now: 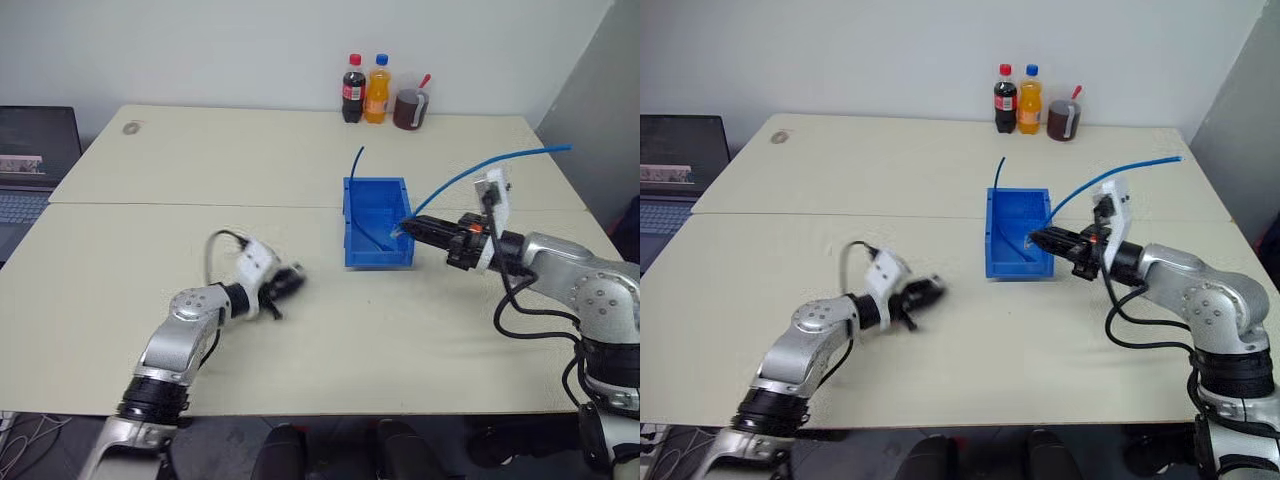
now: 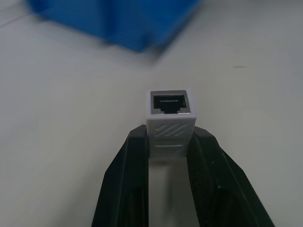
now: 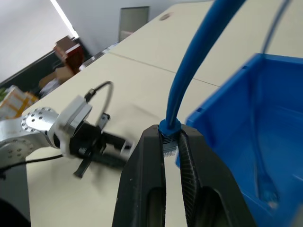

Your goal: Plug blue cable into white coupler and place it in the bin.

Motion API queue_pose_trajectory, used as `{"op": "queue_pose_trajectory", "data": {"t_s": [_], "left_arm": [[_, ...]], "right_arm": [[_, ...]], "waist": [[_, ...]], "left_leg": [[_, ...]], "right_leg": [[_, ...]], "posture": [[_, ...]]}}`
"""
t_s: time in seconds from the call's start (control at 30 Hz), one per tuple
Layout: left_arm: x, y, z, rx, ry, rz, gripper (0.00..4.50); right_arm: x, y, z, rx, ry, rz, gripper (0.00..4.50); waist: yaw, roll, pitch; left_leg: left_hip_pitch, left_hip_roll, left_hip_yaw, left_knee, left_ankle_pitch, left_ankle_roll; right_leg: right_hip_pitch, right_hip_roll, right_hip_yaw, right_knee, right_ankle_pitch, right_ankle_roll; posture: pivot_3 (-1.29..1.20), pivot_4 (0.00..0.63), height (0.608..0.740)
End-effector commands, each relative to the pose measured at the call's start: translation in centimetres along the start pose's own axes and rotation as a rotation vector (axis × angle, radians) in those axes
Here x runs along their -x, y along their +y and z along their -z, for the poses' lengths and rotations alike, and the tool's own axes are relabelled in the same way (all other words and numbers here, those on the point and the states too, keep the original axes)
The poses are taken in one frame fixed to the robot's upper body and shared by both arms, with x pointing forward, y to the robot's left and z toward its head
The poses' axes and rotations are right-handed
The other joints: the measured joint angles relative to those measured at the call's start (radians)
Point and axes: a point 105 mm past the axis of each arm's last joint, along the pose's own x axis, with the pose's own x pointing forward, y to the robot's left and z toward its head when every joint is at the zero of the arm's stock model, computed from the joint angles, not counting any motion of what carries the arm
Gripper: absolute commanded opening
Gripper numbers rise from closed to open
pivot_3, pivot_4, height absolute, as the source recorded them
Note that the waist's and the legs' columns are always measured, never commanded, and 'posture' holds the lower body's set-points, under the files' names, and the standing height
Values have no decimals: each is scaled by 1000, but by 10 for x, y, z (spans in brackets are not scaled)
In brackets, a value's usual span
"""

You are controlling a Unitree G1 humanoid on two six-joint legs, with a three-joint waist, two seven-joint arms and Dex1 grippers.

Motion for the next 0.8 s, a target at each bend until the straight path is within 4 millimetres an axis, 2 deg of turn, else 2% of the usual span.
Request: {"op": "queue_pose_trajectory", "data": {"t_s": [0.03, 0.1, 0.2, 0.37, 0.6, 0.8], "left_arm": [[-18, -22, -3, -103, -13, 227, 770], [-29, -25, 1, -142, -12, 275, 770], [-49, -19, 12, -171, 8, 299, 770], [-60, -10, 15, -158, -11, 289, 770], [-64, -9, 11, -151, -39, 275, 770], [-62, -15, 12, -150, -44, 296, 770]], "right_arm": [[-10, 18, -8, 105, -19, -95, 151], [-14, 25, 2, 140, 15, -138, 151], [-14, 32, 33, 205, 99, -166, 151], [-5, 39, 71, 271, 179, -183, 151], [-15, 32, 92, 337, 215, -147, 151], [-21, 21, 89, 358, 208, -119, 151]], "waist": [[1, 0, 0], [2, 0, 0], [8, 0, 0], [22, 0, -1], [18, 1, -3], [19, 1, -4]], "left_leg": [[0, 0, 0, 0, 0, 0], [0, 0, 0, 1, 0, 0], [-1, -1, -1, 1, 0, 0], [-2, -2, -2, 3, 0, 0], [1, -1, -1, 3, 2, 3], [1, -1, 0, 3, 2, 3]], "right_leg": [[0, 0, 0, 0, 0, 0], [0, 0, 0, 0, 0, 0], [0, 0, -1, 0, 0, 0], [1, -1, -2, 0, 0, 2], [2, 1, -1, 1, 1, 6], [3, 0, 1, 0, 2, 5]], "posture": [[0, 150, 740], [0, 150, 740], [0, 150, 740], [0, 150, 740], [0, 150, 740], [0, 150, 740]]}}
